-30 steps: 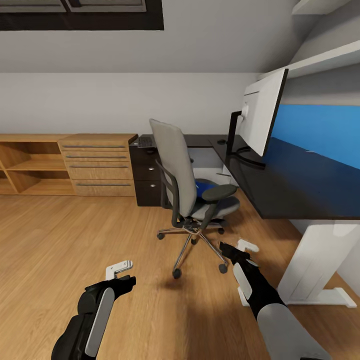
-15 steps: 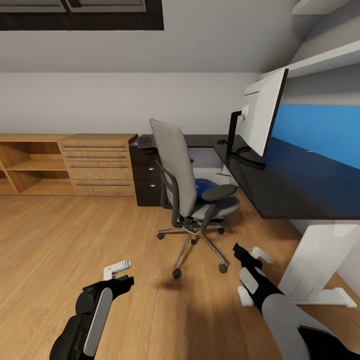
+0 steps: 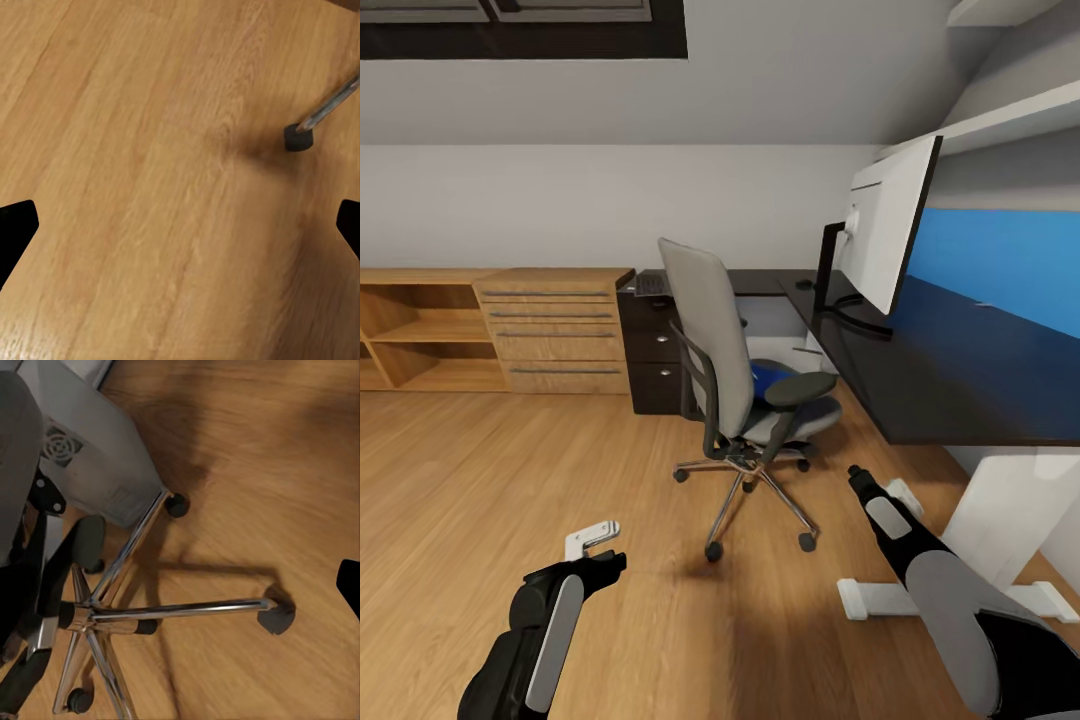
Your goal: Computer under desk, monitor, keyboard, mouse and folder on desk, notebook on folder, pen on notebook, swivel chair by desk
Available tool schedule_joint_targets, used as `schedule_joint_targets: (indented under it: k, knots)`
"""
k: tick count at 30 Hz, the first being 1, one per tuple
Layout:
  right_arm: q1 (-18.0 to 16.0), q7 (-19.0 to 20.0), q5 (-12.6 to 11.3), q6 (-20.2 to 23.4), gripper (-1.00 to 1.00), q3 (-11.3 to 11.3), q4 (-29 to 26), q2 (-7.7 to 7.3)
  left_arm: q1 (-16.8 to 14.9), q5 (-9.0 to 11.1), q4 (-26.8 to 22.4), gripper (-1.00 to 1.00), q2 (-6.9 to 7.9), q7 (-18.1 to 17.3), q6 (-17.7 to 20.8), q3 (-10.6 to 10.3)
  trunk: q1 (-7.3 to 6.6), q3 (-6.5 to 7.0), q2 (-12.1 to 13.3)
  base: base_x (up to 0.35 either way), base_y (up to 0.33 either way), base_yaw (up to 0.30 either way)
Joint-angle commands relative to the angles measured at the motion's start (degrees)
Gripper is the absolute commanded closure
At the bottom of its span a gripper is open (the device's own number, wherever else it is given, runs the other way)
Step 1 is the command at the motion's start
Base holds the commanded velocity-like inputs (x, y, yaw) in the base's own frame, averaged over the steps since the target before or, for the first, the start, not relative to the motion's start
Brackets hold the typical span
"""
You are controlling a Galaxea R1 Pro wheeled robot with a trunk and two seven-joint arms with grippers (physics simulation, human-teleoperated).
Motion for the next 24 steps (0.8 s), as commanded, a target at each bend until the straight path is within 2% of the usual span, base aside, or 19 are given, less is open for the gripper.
schedule_joint_targets:
  k: [1,7,20,24]
  knots:
    - [-0.04,-0.08,-0.84,-0.22,-1.0,0.18,-0.04,-0.03,-0.03,0.6,-0.06,-1.0,-0.03,0.45,0.16,0.07,0.01,-0.06,-0.02,0.249,0.0,0.0]
    - [-0.09,0.21,-1.6,-0.29,-1.0,0.39,-0.1,0.14,-0.03,0.58,0.02,-1.0,0.0,0.35,0.16,0.07,0.01,-0.06,-0.02,0.287,0.0,0.0]
    - [-0.1,0.42,-1.69,-0.3,-1.0,0.34,-0.02,0.58,-0.03,0.53,0.22,-1.0,0.0,0.46,0.13,0.07,0.01,-0.06,-0.02,0.279,0.0,0.0]
    - [-0.1,0.82,-1.69,-0.3,-1.0,0.38,0.0,0.62,-0.03,0.56,0.28,-1.0,0.0,0.61,0.14,0.07,0.01,-0.06,-0.02,0.117,0.0,0.019]
